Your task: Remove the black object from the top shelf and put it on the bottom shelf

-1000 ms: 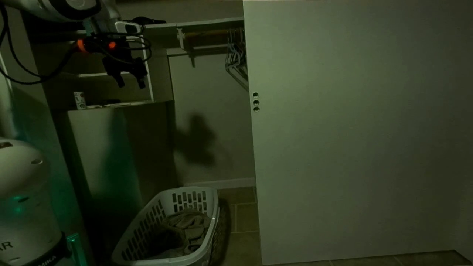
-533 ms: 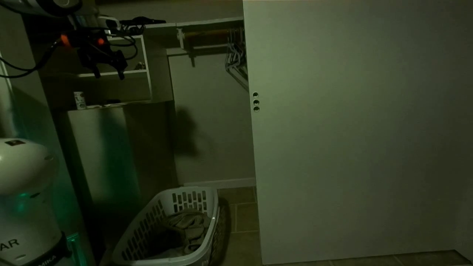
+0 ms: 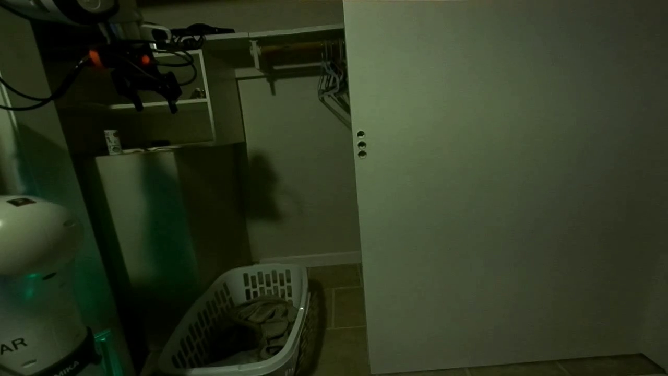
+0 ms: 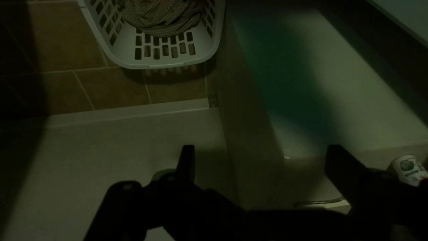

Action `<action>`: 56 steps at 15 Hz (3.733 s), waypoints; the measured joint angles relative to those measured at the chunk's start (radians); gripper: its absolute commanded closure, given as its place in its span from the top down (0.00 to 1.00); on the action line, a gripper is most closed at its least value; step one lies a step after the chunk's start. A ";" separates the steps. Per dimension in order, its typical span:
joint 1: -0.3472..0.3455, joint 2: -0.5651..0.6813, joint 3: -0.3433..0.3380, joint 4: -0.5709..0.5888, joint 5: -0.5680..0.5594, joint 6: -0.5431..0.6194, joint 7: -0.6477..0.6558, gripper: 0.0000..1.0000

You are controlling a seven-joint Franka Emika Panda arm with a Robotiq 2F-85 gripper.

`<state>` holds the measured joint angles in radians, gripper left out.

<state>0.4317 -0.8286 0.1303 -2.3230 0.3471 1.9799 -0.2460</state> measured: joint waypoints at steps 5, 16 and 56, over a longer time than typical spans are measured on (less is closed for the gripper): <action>0.000 0.000 0.002 0.000 0.000 0.003 -0.002 1.00; 0.146 0.299 0.045 0.282 0.083 0.249 -0.202 1.00; 0.097 0.989 0.280 1.053 -0.191 0.263 0.235 1.00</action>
<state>0.5288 0.1601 0.4104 -1.2696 0.1562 2.2431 -0.0112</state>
